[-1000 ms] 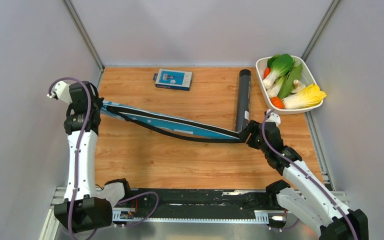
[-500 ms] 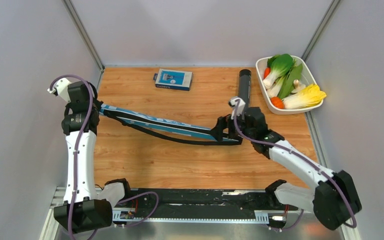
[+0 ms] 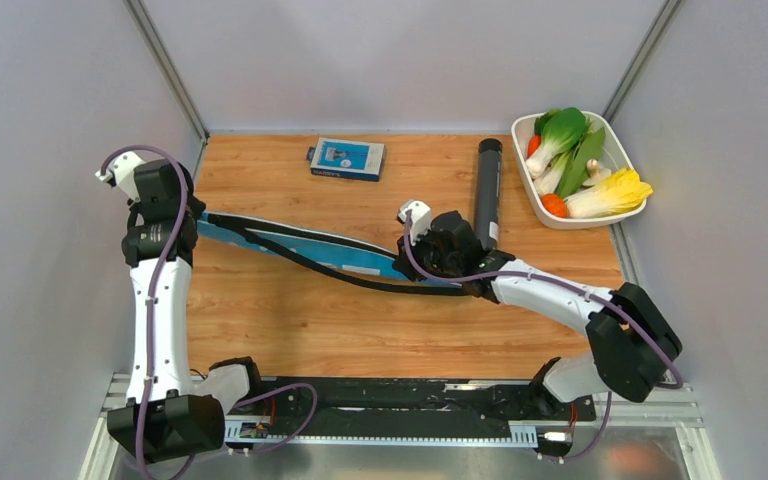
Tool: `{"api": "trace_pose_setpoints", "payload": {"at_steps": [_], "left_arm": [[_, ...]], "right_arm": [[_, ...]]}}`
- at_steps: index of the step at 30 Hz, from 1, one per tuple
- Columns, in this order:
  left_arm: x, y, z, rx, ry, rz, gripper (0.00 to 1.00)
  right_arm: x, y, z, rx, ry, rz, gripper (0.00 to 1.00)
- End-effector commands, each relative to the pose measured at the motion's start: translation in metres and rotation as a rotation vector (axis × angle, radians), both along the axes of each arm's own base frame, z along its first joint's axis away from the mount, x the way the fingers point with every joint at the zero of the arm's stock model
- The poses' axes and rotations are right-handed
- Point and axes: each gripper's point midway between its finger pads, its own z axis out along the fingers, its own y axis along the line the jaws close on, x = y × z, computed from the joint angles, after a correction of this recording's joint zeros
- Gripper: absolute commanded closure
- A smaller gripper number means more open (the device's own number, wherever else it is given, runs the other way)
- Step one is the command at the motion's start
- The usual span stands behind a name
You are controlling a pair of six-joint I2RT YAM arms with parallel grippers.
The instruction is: Pack up the badminton gear
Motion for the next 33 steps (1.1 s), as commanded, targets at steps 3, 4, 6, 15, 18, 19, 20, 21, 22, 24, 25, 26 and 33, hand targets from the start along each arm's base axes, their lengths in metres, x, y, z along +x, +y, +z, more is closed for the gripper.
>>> {"api": "trace_pose_setpoints", "payload": {"at_steps": [3, 4, 6, 15, 18, 19, 20, 21, 22, 24, 25, 26, 33], "left_arm": [[0.010, 0.002, 0.061, 0.074, -0.168, -0.040, 0.47], [0.013, -0.003, 0.068, 0.069, -0.186, -0.073, 0.34], [0.021, -0.013, 0.077, 0.067, -0.191, -0.150, 0.27], [0.041, -0.033, 0.107, 0.046, -0.329, -0.267, 0.56], [0.047, -0.044, 0.104, 0.030, -0.342, -0.338, 0.36], [0.049, -0.046, 0.100, 0.030, -0.337, -0.349, 0.34], [0.050, -0.047, 0.097, 0.029, -0.329, -0.363, 0.32], [0.051, -0.048, 0.092, 0.027, -0.321, -0.367, 0.30], [0.052, -0.048, 0.089, 0.025, -0.315, -0.369, 0.30], [0.053, -0.048, 0.082, 0.015, -0.308, -0.366, 0.18], [0.054, -0.048, 0.077, 0.010, -0.299, -0.364, 0.10], [0.054, -0.047, 0.074, 0.006, -0.294, -0.363, 0.05], [0.060, -0.047, 0.036, -0.022, -0.236, -0.363, 0.00]], "right_arm": [[-0.024, 0.048, 0.031, 0.216, 0.088, 0.171, 0.87], [-0.030, 0.055, 0.035, 0.249, 0.116, 0.204, 0.89], [-0.039, 0.066, 0.037, 0.290, 0.171, 0.277, 0.92], [-0.038, 0.112, 0.033, 0.356, 0.530, 0.396, 1.00], [-0.044, 0.123, 0.029, 0.380, 0.673, 0.444, 1.00], [-0.046, 0.125, 0.030, 0.397, 0.730, 0.443, 1.00], [-0.048, 0.128, 0.033, 0.423, 0.761, 0.454, 1.00], [-0.049, 0.130, 0.036, 0.445, 0.789, 0.466, 1.00], [-0.050, 0.132, 0.038, 0.462, 0.808, 0.475, 1.00], [-0.044, 0.135, 0.028, 0.436, 0.826, 0.443, 0.98], [-0.037, 0.134, 0.018, 0.409, 0.824, 0.405, 0.95], [-0.030, 0.132, 0.008, 0.388, 0.828, 0.360, 0.94], [0.013, 0.098, -0.037, 0.420, 0.934, 0.157, 0.71]]}}
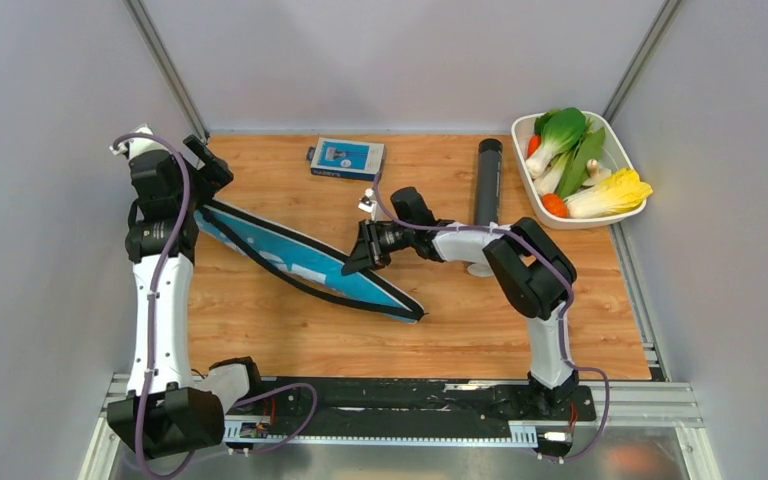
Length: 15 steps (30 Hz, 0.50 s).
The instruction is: Pack up the badminton gear
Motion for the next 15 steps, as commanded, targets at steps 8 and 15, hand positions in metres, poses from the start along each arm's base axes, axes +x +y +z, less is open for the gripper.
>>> {"api": "trace_pose_setpoints", "payload": {"at_steps": [8, 15], "left_arm": [[0.028, -0.002, -0.066, -0.081, 0.080, -0.017, 0.00], [0.029, 0.003, -0.081, -0.075, 0.128, 0.002, 0.00]], "right_arm": [[0.083, -0.025, -0.054, -0.103, 0.075, -0.120, 0.61], [0.096, -0.036, -0.072, -0.206, -0.010, -0.139, 0.68]]}}
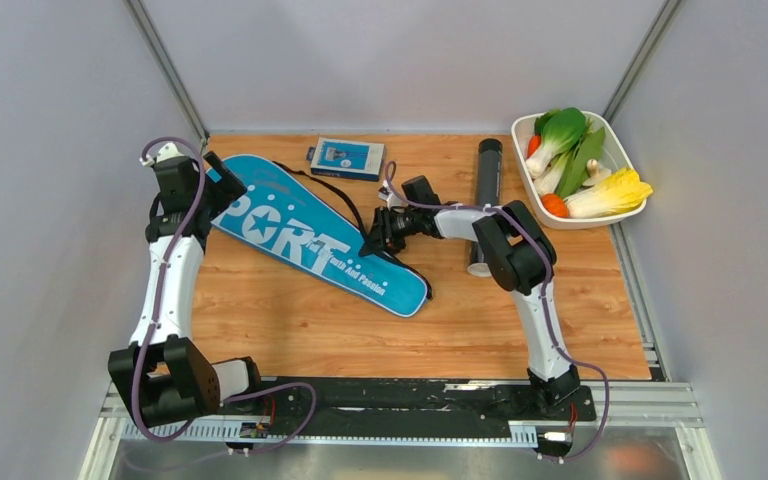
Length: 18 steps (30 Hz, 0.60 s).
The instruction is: Pack up the badminton gear
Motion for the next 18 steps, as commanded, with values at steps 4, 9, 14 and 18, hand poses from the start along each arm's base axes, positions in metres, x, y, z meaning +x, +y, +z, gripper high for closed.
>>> {"api": "trace_pose_setpoints", "payload": {"at_steps": [4, 9, 14, 18], "left_arm": [[0.002, 0.006, 0.014, 0.021, -0.057, 0.026, 0.00], [-0.004, -0.005, 0.021, 0.003, -0.092, -0.021, 0.00], [-0.011, -0.045, 0.043, -0.118, -0.206, -0.183, 0.03], [-0.023, -0.101, 0.072, -0.274, -0.360, -0.419, 0.05]], "right_arm": [[-0.001, -0.011, 0.003, -0.121, -0.106, 0.012, 0.66], [0.008, -0.031, 0.042, -0.196, -0.232, -0.086, 0.31], [0.019, -0.073, 0.112, -0.307, -0.408, -0.242, 0.07], [0.008, -0.111, 0.156, -0.392, -0.538, -0.341, 0.00]]}}
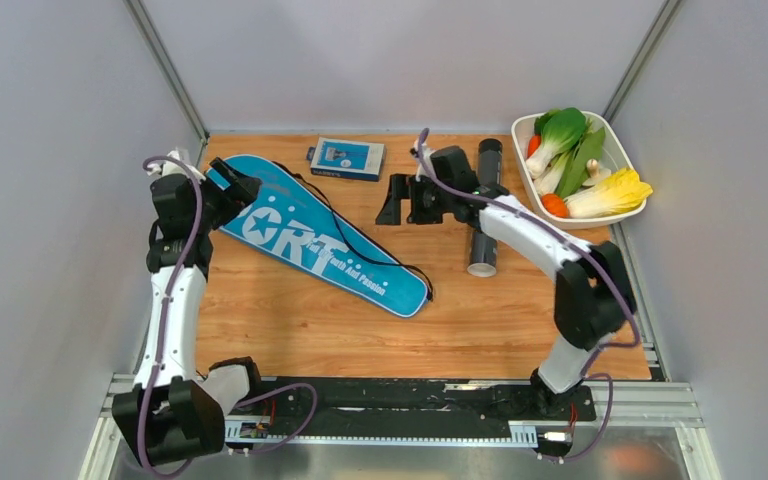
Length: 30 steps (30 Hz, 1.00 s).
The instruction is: Pack up the badminton gear
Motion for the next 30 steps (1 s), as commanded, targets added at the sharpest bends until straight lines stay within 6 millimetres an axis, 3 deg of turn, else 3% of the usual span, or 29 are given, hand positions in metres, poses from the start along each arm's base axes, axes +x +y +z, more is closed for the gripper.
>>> {"api": "trace_pose_setpoints", "payload": {"at_steps": [1, 4, 7, 11, 13, 17, 20, 30], "left_arm": [[-0.015, -0.076, 0.051, -0.190, -0.216, -0.320, 0.05], [-0.027, -0.123, 0.064, -0.198, -0.279, -0.499, 0.05], [-0.047, -0.179, 0.063, -0.158, -0.271, -0.694, 0.05], [-0.075, -0.222, 0.063, -0.155, -0.283, -0.842, 0.05], [-0.090, -0.234, 0.070, -0.159, -0.325, -0.890, 0.05], [-0.115, -0.238, 0.087, -0.148, -0.460, -0.925, 0.05], [-0.128, -0.227, 0.093, -0.124, -0.532, -0.885, 0.05], [-0.145, -0.200, 0.103, -0.010, -0.616, -0.793, 0.05]], "right_arm": [[-0.006, -0.057, 0.058, -0.138, -0.199, -0.149, 0.00], [-0.035, -0.078, 0.082, -0.141, -0.276, -0.149, 0.00], [-0.066, -0.096, 0.102, -0.112, -0.347, -0.174, 0.00], [-0.097, -0.128, 0.131, -0.057, -0.433, -0.274, 0.00], [-0.112, -0.140, 0.141, -0.014, -0.462, -0.307, 0.00], [-0.142, -0.163, 0.159, 0.077, -0.512, -0.367, 0.00], [-0.154, -0.178, 0.166, 0.104, -0.523, -0.424, 0.00], [-0.169, -0.185, 0.175, 0.152, -0.528, -0.435, 0.00]]}}
